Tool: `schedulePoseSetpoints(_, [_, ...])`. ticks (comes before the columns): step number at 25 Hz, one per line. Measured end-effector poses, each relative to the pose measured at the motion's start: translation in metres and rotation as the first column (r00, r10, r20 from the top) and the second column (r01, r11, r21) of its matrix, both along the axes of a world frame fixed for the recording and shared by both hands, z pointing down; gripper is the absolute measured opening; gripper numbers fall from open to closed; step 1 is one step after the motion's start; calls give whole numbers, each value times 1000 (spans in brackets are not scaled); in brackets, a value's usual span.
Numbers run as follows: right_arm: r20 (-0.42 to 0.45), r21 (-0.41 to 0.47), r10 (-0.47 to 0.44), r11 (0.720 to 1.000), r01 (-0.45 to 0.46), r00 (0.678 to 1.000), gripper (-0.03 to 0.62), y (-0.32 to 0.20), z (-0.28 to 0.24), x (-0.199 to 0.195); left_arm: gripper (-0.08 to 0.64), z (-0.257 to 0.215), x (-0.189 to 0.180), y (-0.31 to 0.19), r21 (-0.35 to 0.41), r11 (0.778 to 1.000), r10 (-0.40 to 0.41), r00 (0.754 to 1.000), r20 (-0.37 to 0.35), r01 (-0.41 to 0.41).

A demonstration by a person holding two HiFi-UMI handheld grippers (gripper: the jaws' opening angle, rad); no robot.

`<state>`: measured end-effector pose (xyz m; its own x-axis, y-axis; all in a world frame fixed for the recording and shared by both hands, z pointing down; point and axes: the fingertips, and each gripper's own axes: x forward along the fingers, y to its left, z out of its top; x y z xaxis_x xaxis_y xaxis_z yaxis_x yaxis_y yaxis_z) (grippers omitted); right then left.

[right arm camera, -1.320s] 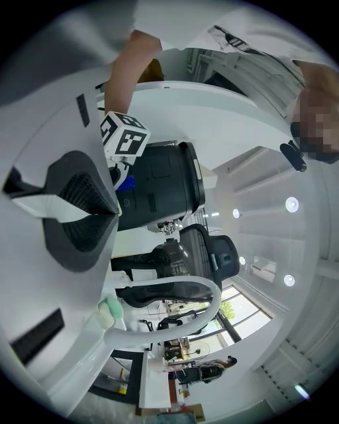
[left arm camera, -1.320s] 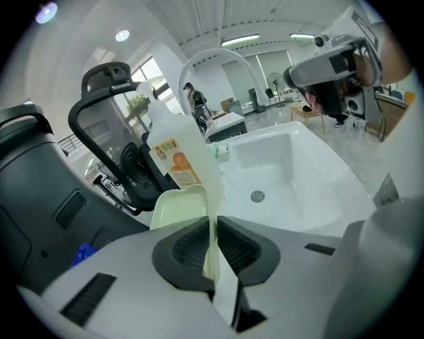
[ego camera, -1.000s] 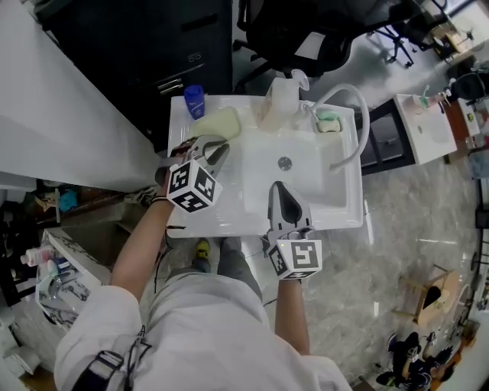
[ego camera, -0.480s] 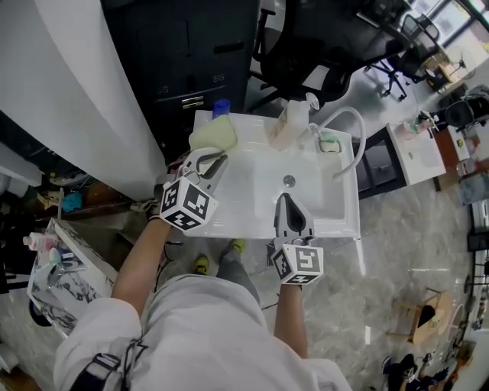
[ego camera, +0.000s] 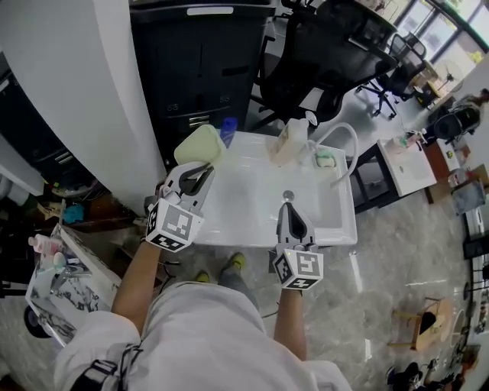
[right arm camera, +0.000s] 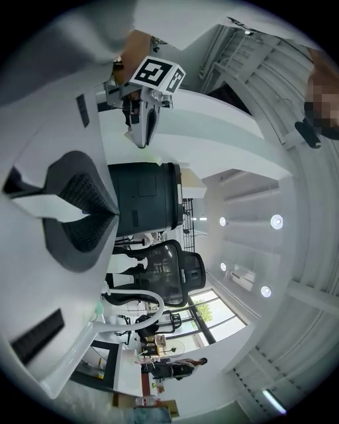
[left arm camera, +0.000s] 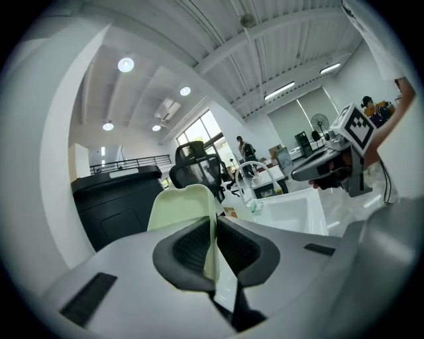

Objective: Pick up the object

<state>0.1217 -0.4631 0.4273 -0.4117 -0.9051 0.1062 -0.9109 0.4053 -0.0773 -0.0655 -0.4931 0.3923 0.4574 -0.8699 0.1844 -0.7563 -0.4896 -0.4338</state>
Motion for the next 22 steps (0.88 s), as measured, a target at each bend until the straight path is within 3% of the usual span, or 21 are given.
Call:
schedulePoseSetpoints(10, [-16, 44, 46, 998, -45, 999, 6, 12, -19, -2, 43, -24, -37, 30, 67, 996, -49, 994, -96, 56])
schedulePoseSetpoints(22, [2, 85, 70, 994, -70, 998, 5, 20, -31, 4, 41, -28, -54, 45, 86, 993, -63, 980, -191, 81])
